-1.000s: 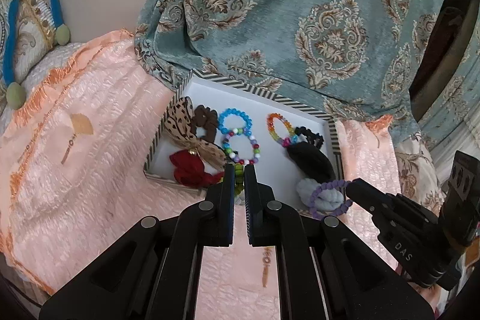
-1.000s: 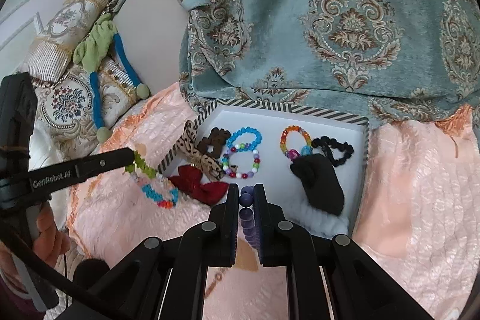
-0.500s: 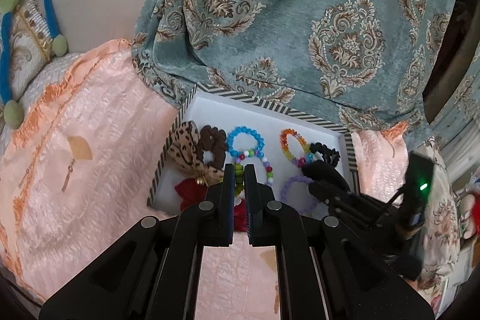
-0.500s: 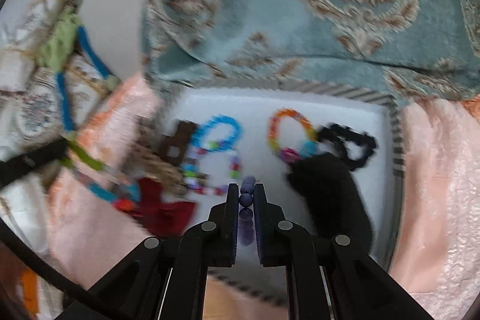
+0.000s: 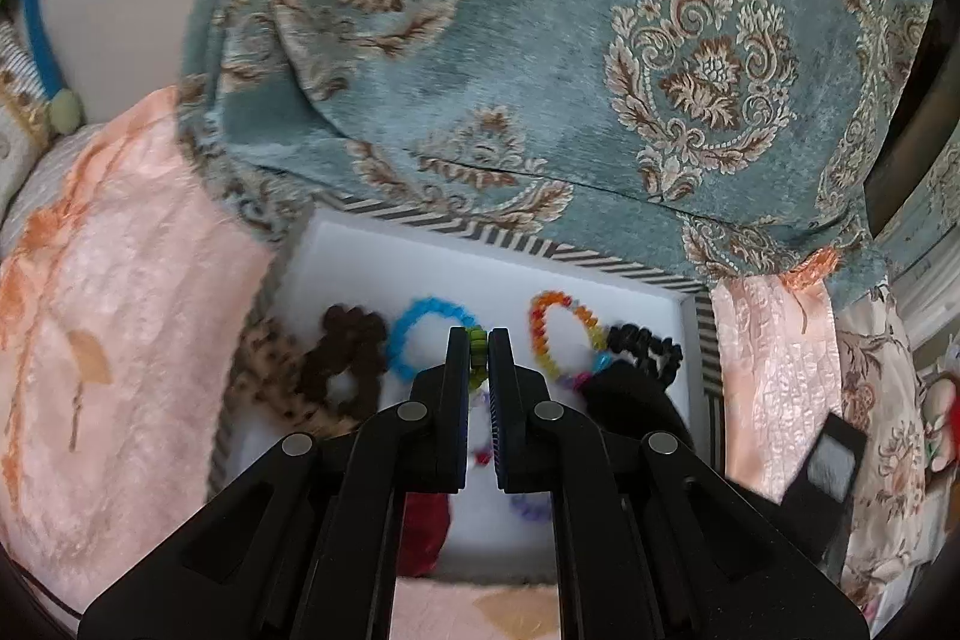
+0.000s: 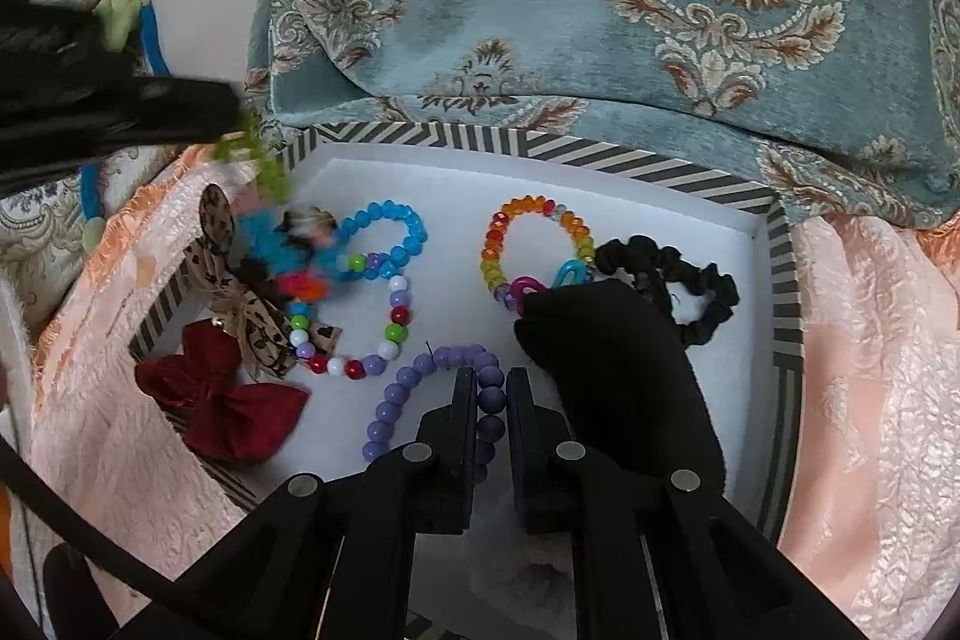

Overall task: Organize jewelry
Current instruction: 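Carry both bracelets over the white tray and lower them inside, then open the right tool on the purple bracelet while the left tool releases the green bracelet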

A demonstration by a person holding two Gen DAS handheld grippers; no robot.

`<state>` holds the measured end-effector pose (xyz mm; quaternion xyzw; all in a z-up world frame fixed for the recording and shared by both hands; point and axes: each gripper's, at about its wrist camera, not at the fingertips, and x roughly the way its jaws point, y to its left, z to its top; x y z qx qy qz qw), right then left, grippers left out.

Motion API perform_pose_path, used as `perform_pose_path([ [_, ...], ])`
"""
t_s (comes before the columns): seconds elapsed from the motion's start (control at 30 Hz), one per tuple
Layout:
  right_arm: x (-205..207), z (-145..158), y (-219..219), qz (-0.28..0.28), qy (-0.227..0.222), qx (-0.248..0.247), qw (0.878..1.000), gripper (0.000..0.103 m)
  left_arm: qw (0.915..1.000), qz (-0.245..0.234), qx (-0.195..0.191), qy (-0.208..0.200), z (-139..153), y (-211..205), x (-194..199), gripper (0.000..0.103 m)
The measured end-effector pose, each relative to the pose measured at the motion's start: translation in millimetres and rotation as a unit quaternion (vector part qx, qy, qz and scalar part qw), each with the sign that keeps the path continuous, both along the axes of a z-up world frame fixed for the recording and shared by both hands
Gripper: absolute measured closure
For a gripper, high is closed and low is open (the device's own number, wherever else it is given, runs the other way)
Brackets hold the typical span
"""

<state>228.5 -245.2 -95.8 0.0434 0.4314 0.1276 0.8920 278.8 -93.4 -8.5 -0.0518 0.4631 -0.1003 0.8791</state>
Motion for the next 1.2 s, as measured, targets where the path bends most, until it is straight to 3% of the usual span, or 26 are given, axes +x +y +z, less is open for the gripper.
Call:
perform_pose_path([
  [0.13, -0.8, 8.5, -9.9, -0.005, 0.002, 0.055, 0.998, 0.093, 0.9999, -0.01, 0.005, -0.001, -3.7, -18.1, 22.0, 0.098],
  [0.37, -6.1, 21.8, -16.3, -0.009, -0.016, 0.064, 0.998, 0.072, 0.9999, -0.012, 0.01, 0.003, -17.3, -30.2, 60.5, 0.098],
  [0.77, 2.6, 17.8, -15.1, -0.007, -0.008, 0.074, 0.997, 0.068, 0.997, 0.048, 0.052, 0.033, -55.6, 10.1, 100.7, 0.098],
  [1.2, 2.5, 16.6, -14.8, -0.016, -0.005, 0.064, 0.998, 0.063, 0.993, 0.07, 0.089, 0.036, -67.3, 28.8, 97.1, 0.097],
])
